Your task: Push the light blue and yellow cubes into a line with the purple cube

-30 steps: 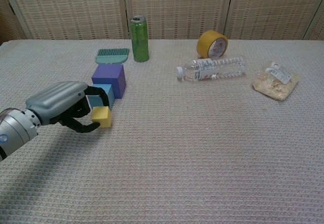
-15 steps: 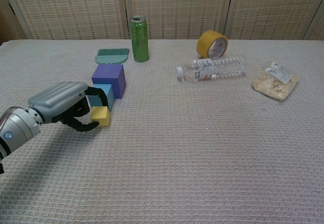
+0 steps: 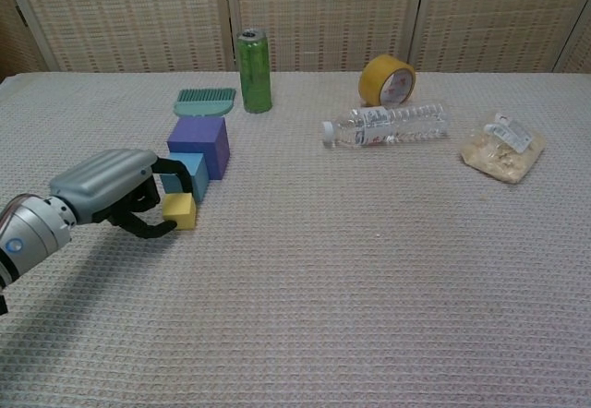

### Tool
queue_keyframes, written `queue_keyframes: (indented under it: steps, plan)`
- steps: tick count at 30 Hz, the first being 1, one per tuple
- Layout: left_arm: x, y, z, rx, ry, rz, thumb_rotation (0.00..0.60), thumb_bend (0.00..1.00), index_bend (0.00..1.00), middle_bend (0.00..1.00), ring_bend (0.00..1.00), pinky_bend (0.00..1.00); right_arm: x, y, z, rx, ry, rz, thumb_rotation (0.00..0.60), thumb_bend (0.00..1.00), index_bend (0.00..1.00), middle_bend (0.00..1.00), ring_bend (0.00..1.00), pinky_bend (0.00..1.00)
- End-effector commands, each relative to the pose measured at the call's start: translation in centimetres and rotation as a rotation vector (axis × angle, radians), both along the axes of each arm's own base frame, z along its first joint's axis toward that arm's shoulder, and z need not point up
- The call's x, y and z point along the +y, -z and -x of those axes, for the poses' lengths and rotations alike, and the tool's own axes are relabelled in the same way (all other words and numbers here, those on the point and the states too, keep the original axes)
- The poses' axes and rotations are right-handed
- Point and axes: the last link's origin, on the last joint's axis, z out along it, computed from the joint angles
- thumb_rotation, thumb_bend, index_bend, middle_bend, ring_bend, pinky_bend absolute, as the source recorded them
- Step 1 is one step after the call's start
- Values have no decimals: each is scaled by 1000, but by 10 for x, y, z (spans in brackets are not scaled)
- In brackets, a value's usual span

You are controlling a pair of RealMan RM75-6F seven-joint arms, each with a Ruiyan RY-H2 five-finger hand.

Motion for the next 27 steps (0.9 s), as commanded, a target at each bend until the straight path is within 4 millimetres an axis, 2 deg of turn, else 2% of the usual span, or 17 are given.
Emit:
queue_keyframes:
  steps: [1, 7, 27]
  plan:
    - [0, 0, 1, -5, -6, 5, 600, 332, 427, 1000, 1000, 1000, 0, 0, 0, 1, 0, 2, 600, 135, 0, 0, 0, 0]
    - [-1, 1, 1, 3, 1, 9, 600, 333, 371, 1000, 1000, 1000, 0, 0, -1, 1, 0, 1, 600, 136, 0, 0, 0, 0]
    - [-19, -13, -2, -29, 23, -32, 600, 331, 371, 1000, 1000, 1000, 3, 1, -2, -1, -6, -10, 600, 136, 0, 0, 0, 0]
